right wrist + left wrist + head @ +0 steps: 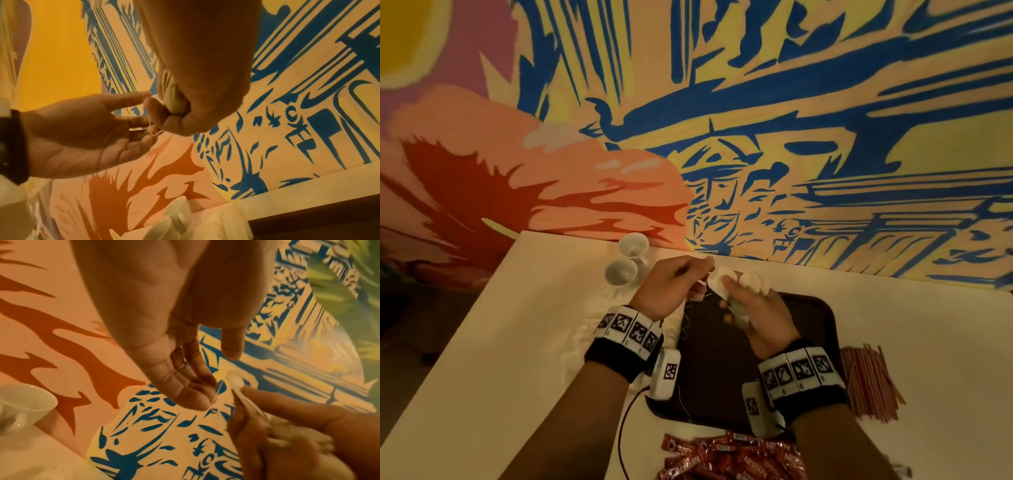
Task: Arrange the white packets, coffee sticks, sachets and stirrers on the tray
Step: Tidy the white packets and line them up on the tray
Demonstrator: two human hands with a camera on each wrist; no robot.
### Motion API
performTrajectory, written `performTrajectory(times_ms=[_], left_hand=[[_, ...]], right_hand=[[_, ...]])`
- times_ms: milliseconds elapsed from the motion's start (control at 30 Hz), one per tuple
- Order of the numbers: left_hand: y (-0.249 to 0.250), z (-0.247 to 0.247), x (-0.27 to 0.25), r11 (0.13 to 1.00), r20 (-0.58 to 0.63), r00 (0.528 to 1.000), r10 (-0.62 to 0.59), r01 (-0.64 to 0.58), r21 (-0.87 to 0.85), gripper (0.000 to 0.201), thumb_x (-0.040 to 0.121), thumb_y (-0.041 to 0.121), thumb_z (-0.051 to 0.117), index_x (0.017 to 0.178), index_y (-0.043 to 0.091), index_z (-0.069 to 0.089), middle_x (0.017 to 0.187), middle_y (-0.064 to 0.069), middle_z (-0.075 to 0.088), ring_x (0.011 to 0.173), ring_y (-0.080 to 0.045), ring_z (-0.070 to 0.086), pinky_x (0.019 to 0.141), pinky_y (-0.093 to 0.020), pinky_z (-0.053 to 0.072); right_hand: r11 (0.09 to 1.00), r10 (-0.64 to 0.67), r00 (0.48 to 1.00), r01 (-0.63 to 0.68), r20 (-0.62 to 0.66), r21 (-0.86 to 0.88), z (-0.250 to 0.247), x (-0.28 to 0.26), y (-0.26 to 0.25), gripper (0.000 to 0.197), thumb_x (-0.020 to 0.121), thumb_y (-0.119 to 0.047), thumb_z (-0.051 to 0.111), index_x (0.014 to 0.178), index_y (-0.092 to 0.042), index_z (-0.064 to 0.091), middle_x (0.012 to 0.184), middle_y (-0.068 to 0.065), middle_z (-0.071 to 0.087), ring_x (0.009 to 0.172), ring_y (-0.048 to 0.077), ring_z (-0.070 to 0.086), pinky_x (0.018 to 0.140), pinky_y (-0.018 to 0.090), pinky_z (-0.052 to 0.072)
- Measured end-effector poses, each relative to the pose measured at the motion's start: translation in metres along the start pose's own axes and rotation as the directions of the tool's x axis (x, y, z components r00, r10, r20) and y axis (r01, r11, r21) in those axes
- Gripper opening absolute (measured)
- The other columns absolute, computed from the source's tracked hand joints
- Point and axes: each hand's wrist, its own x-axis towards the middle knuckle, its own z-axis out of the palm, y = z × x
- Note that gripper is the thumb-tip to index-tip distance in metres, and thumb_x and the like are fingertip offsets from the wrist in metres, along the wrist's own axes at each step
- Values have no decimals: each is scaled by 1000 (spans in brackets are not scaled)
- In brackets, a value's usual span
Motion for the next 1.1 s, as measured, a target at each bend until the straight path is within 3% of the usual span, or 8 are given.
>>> performTrajectory(times_ms=[133,233,300,533,700,900,1100], left_hand=[[0,1,-37,998,-52,997,66,-66,-15,25,90,24,74,107,7,71,92,-16,73,80,-32,71,79,-39,60],[12,-6,-64,990,-155,979,136,-140,-18,12,90,12,73,98,4,70,74,-7,67,65,-14,65,64,-27,57],[18,-13,-81,985,-170,971,171,-174,-5,12,90,10,72,98,1,69,70,-3,63,62,-8,62,60,-22,55],[30,-27,-148,972,-9,973,232,-231,29,10,92,17,70,100,15,76,87,-3,72,75,-13,65,69,-28,59],[24,-34,-170,970,33,973,229,-231,71,11,93,14,69,100,21,74,81,-4,70,71,-14,66,70,-28,58],[25,-29,-184,966,31,970,242,-244,82,11,88,9,75,95,17,74,78,-8,67,70,-19,64,68,-28,58],[33,-15,-189,974,63,975,213,-217,64,8,93,12,68,97,15,75,78,-4,71,73,-15,66,69,-25,57]], right_hand=[[998,-64,997,64,46,-2,22,-31,-1,29,92,-25,74,115,-7,72,99,8,75,84,18,68,64,29,55],[996,-86,992,88,90,-21,32,-54,-1,22,93,-23,75,111,-11,71,94,5,74,77,16,66,61,28,53],[989,-109,989,118,96,-86,34,-69,2,19,90,-19,77,107,-12,71,89,4,73,75,16,64,61,28,52],[925,-217,969,242,115,-292,31,-119,25,25,85,-21,82,106,-10,73,88,9,73,74,17,62,63,32,51],[900,-242,963,267,115,-344,24,-143,33,23,84,-25,83,96,-8,74,76,6,69,71,20,60,64,34,50],[877,-260,950,307,172,-369,22,-159,27,13,86,-24,82,81,-16,72,69,4,65,67,22,56,64,35,47],[810,-313,918,392,243,-436,8,-155,15,15,86,-25,83,90,-18,71,70,1,67,64,19,58,58,31,49]])
